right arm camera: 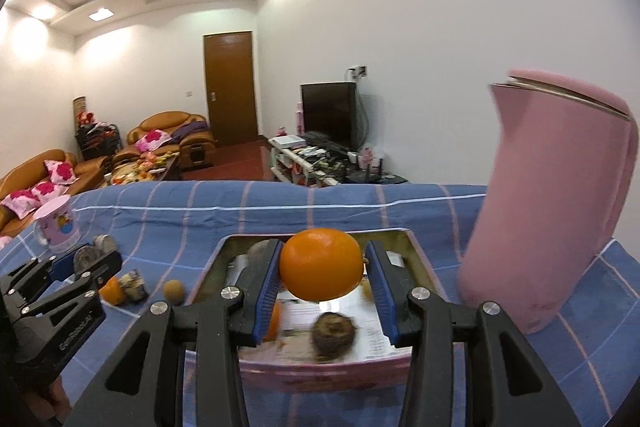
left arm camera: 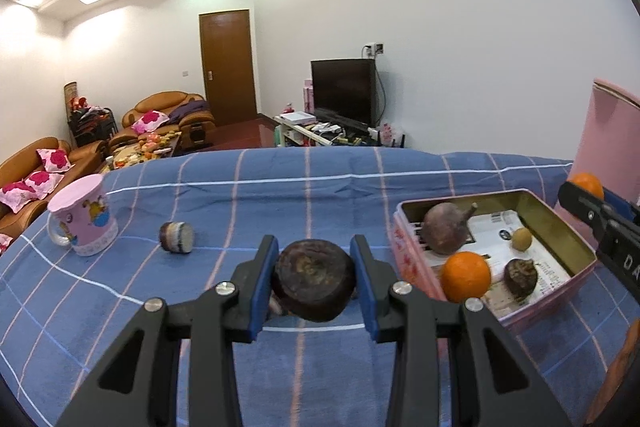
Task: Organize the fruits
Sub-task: 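Carry the dark fruit and orange into the tin box and open both tools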
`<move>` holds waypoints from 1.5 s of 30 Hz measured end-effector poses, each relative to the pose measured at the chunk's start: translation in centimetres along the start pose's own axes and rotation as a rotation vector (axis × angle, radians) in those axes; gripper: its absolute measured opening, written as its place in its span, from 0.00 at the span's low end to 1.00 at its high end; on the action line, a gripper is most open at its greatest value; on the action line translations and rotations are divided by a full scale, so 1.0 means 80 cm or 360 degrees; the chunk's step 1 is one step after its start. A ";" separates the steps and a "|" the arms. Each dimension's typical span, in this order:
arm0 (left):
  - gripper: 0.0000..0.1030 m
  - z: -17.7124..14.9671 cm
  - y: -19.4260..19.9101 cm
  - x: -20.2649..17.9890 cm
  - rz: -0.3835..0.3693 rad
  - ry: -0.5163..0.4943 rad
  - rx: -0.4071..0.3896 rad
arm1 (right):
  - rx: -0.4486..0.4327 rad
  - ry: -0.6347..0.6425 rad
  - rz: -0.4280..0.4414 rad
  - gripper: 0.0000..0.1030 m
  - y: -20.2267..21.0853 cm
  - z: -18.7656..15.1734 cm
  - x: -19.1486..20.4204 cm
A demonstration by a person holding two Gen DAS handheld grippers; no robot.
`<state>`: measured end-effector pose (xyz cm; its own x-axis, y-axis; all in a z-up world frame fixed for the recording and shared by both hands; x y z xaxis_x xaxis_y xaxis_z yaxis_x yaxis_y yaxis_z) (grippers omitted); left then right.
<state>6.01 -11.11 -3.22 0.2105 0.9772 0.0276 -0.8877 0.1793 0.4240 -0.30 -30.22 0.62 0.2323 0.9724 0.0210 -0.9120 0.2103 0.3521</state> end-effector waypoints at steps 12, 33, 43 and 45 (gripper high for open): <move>0.38 0.011 -0.011 -0.079 -0.0148 -0.0078 0.0004 | 0.0011 -0.0085 -0.0147 0.43 -0.010 0.006 -0.071; 0.38 0.007 -0.050 -0.167 -0.0275 -0.0180 0.0188 | 0.0323 0.0006 0.0006 0.44 -0.069 -0.026 -0.064; 0.38 0.001 -0.055 -0.161 -0.0300 -0.0142 0.0265 | 0.0380 -0.0010 0.0091 0.44 -0.078 -0.033 -0.057; 0.38 0.002 -0.055 -0.159 -0.0294 -0.0134 0.0259 | 0.0376 -0.0033 0.0132 0.44 -0.077 -0.033 -0.056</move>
<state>7.27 -24.38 -5.27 0.4025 0.9154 0.0085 -0.7547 0.3266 0.5690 3.41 -35.61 -4.17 0.1691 0.9826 0.0774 -0.8245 0.0980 0.5574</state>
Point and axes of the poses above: each gripper's, at about its wrist camera, not at the fingertips, and y roughly against the way its jaws point, x to its left, z to its top, the point moved 8 cm from there along -y, roughly the way its jaws point, and after that the axes turned 2 degrees about -x, right-handed, at the moved point
